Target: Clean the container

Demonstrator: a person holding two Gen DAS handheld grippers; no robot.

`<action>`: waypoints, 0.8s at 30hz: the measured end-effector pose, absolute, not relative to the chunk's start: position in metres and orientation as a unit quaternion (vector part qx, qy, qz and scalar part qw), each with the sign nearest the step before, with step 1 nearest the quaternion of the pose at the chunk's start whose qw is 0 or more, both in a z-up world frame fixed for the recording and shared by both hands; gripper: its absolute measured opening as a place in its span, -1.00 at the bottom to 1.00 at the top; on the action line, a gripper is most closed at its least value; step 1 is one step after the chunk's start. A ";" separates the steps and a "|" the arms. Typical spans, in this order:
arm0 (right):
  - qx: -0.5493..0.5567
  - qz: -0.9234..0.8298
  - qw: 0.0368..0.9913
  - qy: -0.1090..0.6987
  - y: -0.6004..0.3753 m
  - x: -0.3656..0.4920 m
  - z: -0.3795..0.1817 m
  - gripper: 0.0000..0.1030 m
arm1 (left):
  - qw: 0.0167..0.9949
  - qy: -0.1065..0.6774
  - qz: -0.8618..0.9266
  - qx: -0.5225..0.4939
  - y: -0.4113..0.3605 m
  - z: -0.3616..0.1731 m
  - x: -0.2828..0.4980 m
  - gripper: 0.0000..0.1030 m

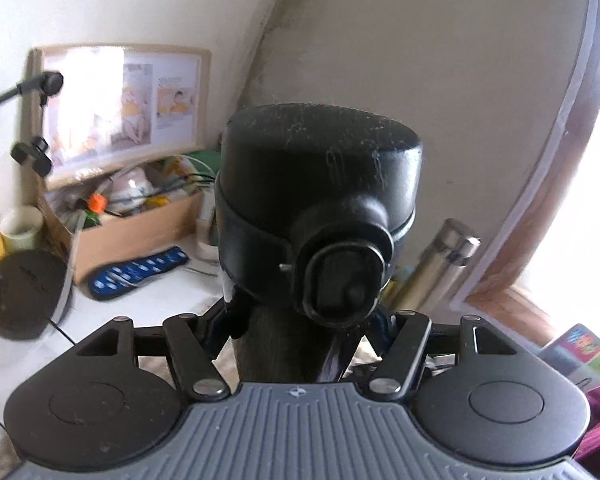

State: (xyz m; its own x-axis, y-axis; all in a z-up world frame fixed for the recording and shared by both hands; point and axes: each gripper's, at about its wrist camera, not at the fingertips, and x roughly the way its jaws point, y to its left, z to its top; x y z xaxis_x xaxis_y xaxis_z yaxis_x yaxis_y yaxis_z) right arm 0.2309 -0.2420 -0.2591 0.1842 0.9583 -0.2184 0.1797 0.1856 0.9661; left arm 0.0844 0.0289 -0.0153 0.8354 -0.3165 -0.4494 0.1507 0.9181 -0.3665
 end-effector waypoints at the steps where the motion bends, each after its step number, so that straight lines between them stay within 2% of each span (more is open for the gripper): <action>1: 0.544 0.350 0.544 0.535 -0.240 0.229 -0.260 -0.53 | 0.943 0.258 -0.130 -0.163 0.027 -0.016 0.083 0.27; 6: 0.575 0.347 0.509 0.538 -0.230 0.225 -0.260 -0.53 | 0.943 0.262 -0.150 -0.137 0.013 -0.021 0.079 0.27; 12: 0.636 0.339 0.503 0.477 -0.248 0.234 -0.244 -0.53 | 0.949 0.251 -0.132 -0.135 0.018 -0.019 0.075 0.26; 24: 0.616 0.342 0.495 0.508 -0.252 0.225 -0.240 -0.53 | 0.949 0.241 -0.132 -0.153 0.025 -0.022 0.082 0.25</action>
